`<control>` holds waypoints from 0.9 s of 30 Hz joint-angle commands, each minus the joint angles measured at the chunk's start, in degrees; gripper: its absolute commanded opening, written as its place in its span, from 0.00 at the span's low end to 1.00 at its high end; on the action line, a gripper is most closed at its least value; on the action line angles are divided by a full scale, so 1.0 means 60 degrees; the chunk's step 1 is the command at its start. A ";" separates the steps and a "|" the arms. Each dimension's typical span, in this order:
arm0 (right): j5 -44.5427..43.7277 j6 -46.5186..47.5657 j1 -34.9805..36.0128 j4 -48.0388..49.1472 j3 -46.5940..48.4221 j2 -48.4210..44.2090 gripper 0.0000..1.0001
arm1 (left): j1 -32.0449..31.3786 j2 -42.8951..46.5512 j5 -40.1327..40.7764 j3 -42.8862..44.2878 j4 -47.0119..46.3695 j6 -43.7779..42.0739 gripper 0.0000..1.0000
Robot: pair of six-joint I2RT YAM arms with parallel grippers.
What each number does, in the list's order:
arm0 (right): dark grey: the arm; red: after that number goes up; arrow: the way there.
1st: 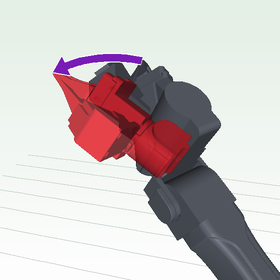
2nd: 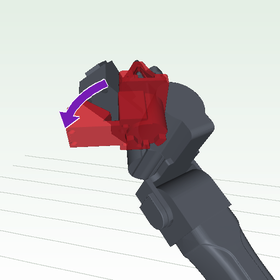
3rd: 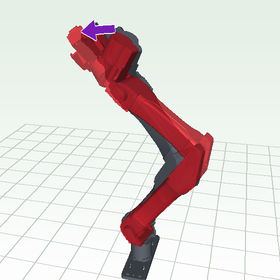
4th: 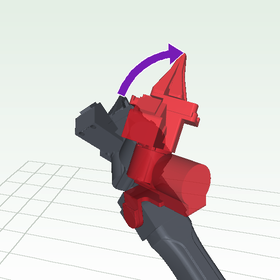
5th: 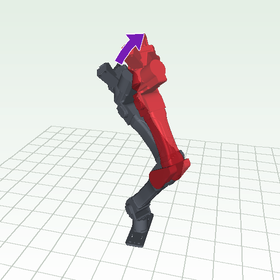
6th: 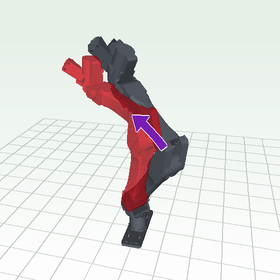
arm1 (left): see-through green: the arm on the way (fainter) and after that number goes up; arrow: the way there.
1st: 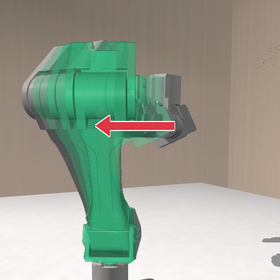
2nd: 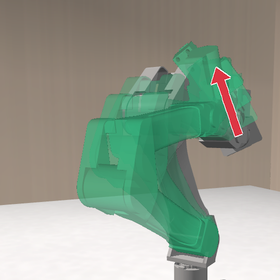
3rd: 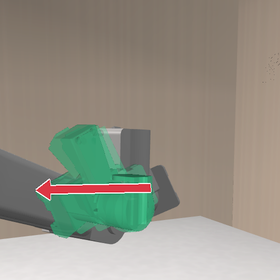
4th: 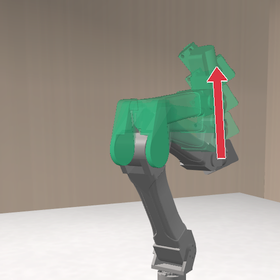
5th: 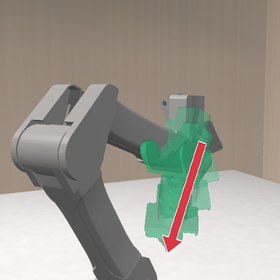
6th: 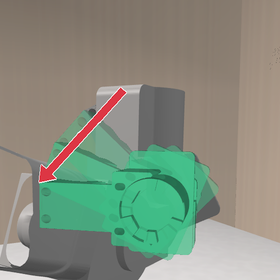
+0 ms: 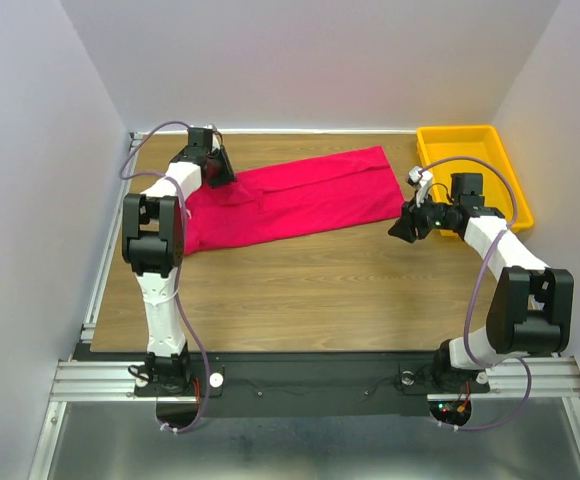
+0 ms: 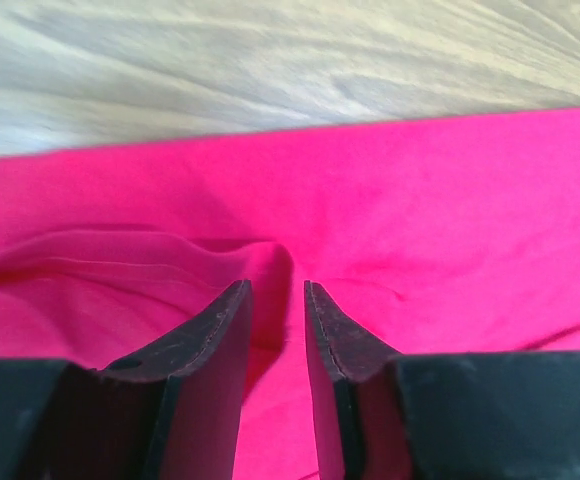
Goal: Fold and stack the t-shirts
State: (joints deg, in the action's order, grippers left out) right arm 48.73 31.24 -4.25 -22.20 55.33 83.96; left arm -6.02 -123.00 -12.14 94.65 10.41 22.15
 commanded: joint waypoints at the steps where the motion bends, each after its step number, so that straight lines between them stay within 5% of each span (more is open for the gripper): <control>1: 0.0272 0.0095 -0.0082 0.0315 -0.0023 -0.0239 0.48 | -0.0051 0.1719 0.1539 -0.0304 -0.0460 -0.1142 0.40; 11: 0.0287 0.0095 -0.0082 0.0315 -0.0023 -0.0195 0.48 | -0.0066 0.2263 0.0486 -0.1976 -0.0359 -0.0967 0.40; 27: 0.0243 0.0110 -0.0097 0.0301 -0.0023 -0.0180 0.49 | -0.0197 0.0989 0.0251 -0.0981 0.0446 -0.1538 0.39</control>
State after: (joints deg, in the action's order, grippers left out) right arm 49.10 31.27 -4.49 -22.20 55.33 83.96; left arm -6.79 -116.99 -10.74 85.41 11.20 14.98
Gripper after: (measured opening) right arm 0.486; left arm 0.396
